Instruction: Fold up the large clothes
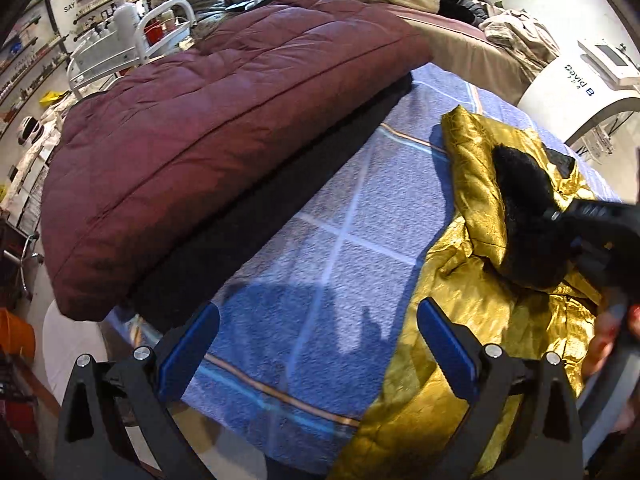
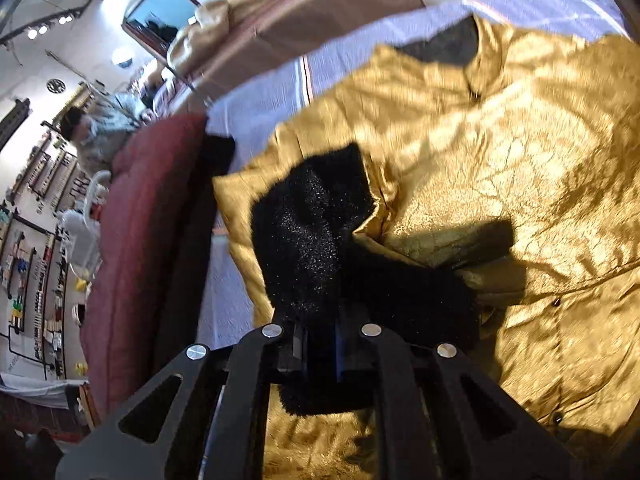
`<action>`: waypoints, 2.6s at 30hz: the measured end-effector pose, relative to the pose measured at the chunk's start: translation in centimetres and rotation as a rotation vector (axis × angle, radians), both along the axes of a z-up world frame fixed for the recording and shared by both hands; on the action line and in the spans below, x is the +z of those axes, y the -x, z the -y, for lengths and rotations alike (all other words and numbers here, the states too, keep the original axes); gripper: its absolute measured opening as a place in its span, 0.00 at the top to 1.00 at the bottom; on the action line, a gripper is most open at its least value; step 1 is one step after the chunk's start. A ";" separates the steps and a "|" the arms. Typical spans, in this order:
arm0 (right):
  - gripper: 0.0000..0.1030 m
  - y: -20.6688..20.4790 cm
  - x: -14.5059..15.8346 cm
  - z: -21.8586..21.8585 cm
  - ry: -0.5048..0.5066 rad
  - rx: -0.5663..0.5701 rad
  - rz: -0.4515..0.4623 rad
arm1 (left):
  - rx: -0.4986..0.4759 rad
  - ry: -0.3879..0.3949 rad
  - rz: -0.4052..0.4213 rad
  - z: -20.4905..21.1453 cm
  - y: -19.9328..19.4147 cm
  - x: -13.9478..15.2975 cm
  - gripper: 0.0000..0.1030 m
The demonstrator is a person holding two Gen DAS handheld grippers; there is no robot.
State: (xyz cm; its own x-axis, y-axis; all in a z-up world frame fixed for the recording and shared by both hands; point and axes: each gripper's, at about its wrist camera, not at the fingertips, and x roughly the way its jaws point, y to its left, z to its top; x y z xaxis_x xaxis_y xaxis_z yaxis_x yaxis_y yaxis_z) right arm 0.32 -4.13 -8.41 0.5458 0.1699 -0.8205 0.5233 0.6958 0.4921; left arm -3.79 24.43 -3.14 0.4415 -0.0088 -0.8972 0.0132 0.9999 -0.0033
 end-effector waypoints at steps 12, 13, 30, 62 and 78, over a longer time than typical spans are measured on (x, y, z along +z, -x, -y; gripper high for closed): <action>0.86 -1.0 -1.7 -0.5 -0.132 0.120 0.023 | -0.016 0.022 -0.003 1.5 -1.0 0.0 0.06; 0.82 -0.8 -2.5 0.0 -0.162 0.123 -0.006 | -0.038 0.015 0.002 2.3 -1.1 0.2 0.06; 0.22 12.8 6.0 11.0 0.415 0.225 0.146 | -0.461 0.140 0.062 18.1 -1.2 2.2 0.06; 0.15 12.1 0.3 21.7 0.496 0.041 -0.074 | -0.290 0.012 0.058 21.0 -9.5 -3.8 0.06; 0.09 7.0 1.6 24.5 0.452 -0.023 -0.022 | -0.317 0.066 0.104 23.7 -12.1 -2.3 0.06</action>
